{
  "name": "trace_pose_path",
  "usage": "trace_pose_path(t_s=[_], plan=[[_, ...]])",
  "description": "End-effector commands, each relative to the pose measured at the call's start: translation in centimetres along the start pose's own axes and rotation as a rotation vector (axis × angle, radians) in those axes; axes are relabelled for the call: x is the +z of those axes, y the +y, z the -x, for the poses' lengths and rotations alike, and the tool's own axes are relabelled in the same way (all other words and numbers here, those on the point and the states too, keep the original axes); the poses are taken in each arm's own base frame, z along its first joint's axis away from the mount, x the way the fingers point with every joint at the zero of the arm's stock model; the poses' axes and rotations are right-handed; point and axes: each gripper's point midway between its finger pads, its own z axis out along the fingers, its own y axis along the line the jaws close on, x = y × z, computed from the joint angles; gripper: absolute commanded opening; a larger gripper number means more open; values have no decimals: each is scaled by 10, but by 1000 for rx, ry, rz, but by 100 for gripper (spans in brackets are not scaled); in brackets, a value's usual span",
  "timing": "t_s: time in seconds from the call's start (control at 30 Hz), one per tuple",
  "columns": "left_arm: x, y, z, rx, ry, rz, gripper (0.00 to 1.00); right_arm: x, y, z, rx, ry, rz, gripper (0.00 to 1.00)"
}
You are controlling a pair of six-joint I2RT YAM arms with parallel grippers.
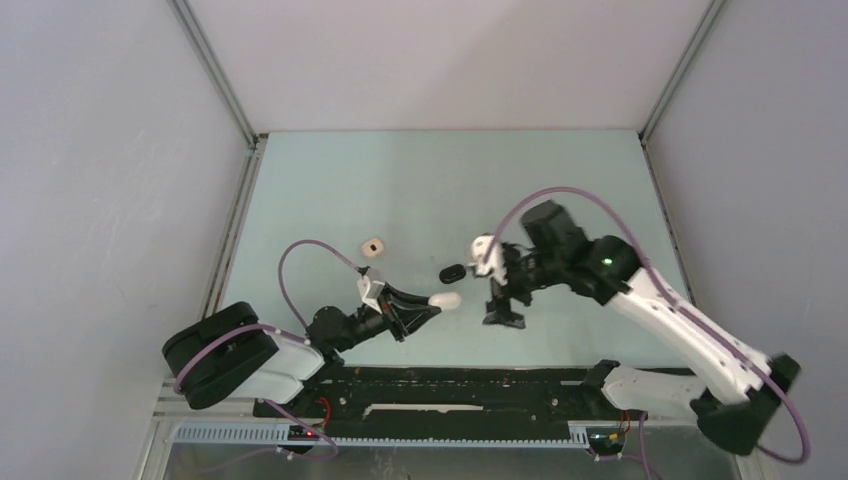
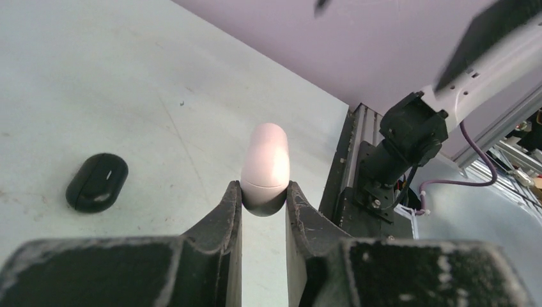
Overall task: Insert the wireless bluetooth earbuds into the charging case
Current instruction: Place the charging case at the center of the board.
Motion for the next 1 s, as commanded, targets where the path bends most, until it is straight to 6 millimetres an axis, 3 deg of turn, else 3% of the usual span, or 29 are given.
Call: trace_pose_path(t_s=[0.0, 0.1, 0.27, 0.47, 0.57, 0.67, 0.77, 0.97], plan=[[4, 1, 8, -33, -43, 2, 0, -58, -60, -11, 103, -129, -397, 100], [17, 3, 0, -94, -8, -4, 0, -79, -90, -35, 219, -275, -555, 100], [41, 19, -16, -258, 65, 80, 1, -90, -120, -65, 503, -409, -552, 100], [71, 28, -59, -447, 215, 221, 7, -92, -124, -88, 580, -349, -561, 100], [83, 40, -82, -532, 280, 343, 16, -97, -127, -92, 566, -333, -612, 100], [91, 53, -93, -523, 316, 450, 25, -99, -124, -91, 547, -337, -626, 100], [83, 65, -111, -486, 440, 550, 30, -99, -123, -91, 535, -335, -627, 100], [63, 88, -118, -364, 588, 665, 33, -97, -122, -95, 535, -321, -622, 100]])
